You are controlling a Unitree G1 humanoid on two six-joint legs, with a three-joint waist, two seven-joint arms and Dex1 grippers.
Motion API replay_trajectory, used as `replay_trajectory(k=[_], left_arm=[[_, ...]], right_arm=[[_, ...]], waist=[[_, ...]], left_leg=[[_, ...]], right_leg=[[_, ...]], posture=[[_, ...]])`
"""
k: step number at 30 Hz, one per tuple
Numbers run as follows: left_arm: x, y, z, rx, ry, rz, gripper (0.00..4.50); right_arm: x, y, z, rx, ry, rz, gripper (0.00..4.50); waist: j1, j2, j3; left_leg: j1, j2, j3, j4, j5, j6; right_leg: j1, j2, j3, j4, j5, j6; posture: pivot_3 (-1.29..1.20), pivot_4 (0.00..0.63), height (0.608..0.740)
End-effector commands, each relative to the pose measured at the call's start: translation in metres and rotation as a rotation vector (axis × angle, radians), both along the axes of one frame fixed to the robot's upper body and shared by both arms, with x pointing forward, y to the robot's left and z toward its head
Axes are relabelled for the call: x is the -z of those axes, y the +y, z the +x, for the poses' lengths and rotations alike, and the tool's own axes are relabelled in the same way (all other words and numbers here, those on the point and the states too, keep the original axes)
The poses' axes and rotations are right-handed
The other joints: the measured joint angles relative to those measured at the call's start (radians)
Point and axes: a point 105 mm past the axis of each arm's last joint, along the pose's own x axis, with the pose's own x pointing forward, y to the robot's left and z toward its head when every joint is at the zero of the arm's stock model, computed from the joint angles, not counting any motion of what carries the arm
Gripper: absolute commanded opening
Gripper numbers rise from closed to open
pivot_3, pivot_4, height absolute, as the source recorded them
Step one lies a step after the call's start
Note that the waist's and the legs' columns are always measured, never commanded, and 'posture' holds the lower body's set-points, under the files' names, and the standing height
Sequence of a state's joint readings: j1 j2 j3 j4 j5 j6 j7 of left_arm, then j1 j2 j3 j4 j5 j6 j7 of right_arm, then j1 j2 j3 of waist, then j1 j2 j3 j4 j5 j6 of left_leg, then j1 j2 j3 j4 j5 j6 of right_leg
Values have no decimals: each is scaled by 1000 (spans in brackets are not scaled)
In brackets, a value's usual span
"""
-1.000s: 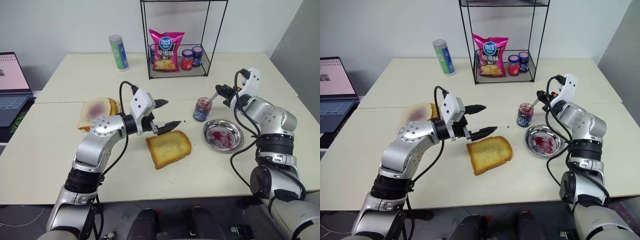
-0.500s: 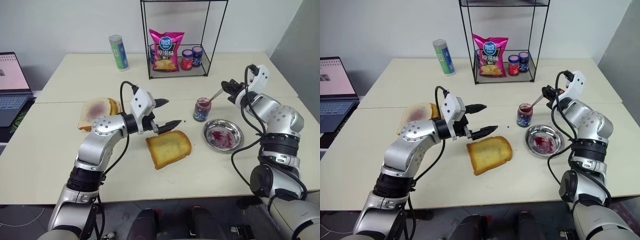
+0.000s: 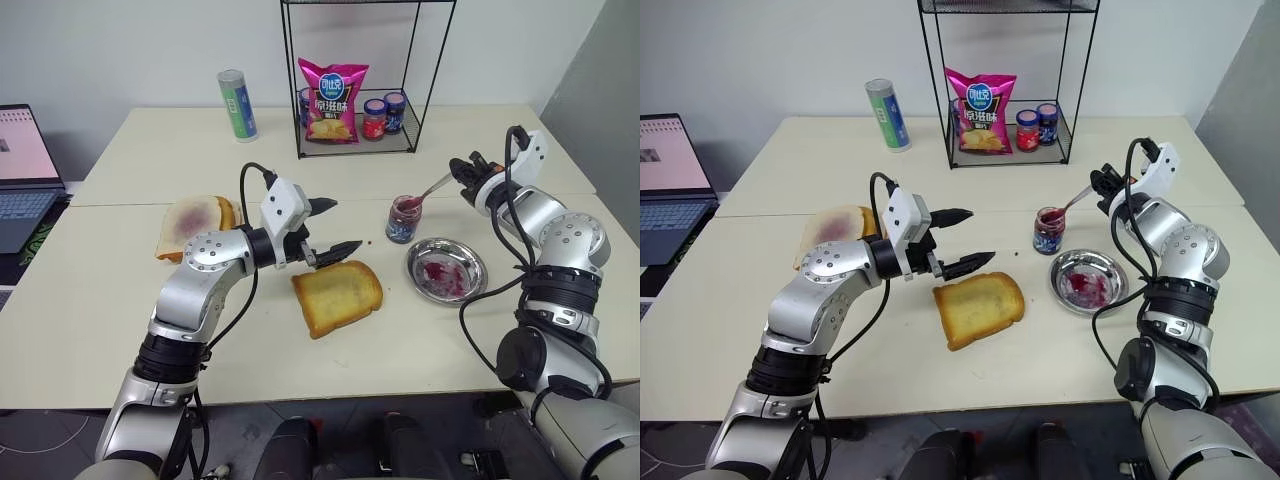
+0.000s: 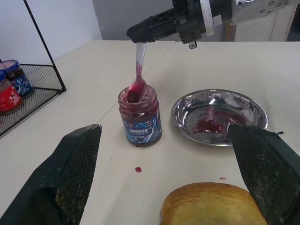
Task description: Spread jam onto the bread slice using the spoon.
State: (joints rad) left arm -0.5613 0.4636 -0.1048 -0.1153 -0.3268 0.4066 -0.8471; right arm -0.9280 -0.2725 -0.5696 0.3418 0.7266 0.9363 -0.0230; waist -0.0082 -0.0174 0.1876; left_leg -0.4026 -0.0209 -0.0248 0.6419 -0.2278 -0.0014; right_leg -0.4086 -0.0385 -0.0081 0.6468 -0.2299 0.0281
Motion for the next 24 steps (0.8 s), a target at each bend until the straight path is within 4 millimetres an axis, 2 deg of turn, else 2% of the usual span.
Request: replay_trajectory(k=[1, 12, 19, 24], left_arm=[[-12, -1, -3, 18, -57, 1, 4500], [-16, 1, -7, 46, -57, 3, 4500], [-27, 6, -13, 76, -58, -4, 4500], [-35, 11, -20, 78, -51, -17, 4500]], right_arm=[[-24, -3, 0, 14, -66, 62, 62], [-21, -14, -5, 59, -71, 361, 62], [-34, 0, -16, -9, -133, 461, 62], [-52, 26, -26, -121, -178, 481, 62]], waist=[[0, 0, 0], [-1, 0, 0], [-4, 0, 0], [-11, 0, 0]], left_leg=[[0, 0, 0, 0, 0, 0], [0, 0, 0, 0, 0, 0], [0, 0, 0, 0, 0, 0], [0, 0, 0, 0, 0, 0]], right_leg=[[0, 0, 0, 0, 0, 0], [0, 0, 0, 0, 0, 0], [0, 0, 0, 0, 0, 0], [0, 0, 0, 0, 0, 0]], posture=[[0, 150, 740], [0, 150, 740], [0, 150, 740], [0, 150, 740]])
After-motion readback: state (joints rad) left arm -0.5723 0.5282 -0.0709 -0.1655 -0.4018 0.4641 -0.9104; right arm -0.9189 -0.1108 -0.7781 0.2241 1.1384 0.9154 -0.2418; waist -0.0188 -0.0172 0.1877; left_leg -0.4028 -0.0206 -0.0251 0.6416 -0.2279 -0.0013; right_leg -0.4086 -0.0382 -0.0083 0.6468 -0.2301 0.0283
